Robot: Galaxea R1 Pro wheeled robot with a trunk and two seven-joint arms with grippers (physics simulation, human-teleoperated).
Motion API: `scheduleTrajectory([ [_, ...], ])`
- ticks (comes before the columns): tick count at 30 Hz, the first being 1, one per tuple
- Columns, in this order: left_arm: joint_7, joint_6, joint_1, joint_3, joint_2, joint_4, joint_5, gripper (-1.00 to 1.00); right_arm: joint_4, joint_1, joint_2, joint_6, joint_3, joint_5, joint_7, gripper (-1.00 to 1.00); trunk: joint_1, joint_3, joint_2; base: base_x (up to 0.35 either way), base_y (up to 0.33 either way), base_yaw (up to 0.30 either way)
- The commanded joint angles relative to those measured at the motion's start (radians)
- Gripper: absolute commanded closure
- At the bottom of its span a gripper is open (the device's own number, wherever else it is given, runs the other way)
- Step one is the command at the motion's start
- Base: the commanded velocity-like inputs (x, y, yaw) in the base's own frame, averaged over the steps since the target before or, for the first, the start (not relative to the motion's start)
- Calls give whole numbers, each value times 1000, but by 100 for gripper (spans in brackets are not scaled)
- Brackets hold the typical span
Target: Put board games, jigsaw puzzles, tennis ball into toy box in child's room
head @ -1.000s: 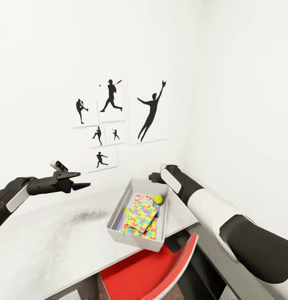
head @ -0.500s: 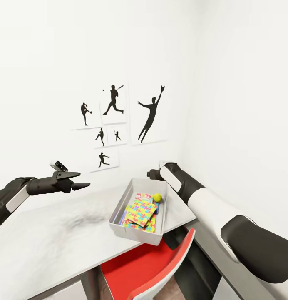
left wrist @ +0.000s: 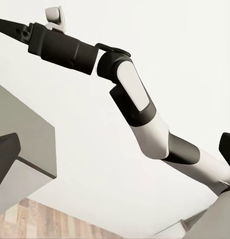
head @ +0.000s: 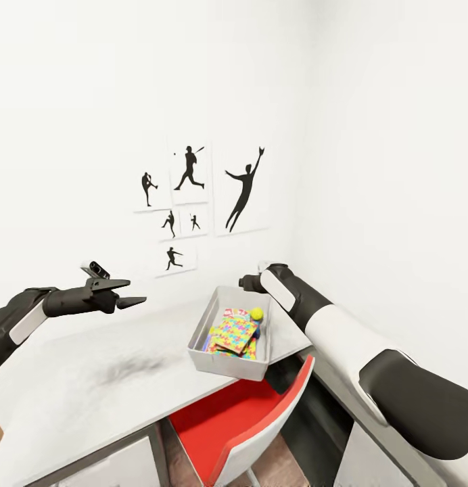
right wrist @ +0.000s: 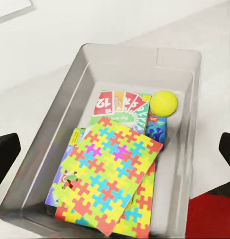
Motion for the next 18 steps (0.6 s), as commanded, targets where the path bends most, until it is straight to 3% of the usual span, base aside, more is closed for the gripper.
scheduleTrajectory([
  [1, -7, 11, -1, -5, 1, 0, 1, -100, -1, -1, 0, 0, 6, -11, -9, -100, 0, 1, -1, -110, 165, -186],
  [18, -6, 1, -1, -5, 2, 0, 1, -100, 1, -1, 0, -1, 6, -11, -9, -100, 0, 25, -1, -30, 31, -195],
])
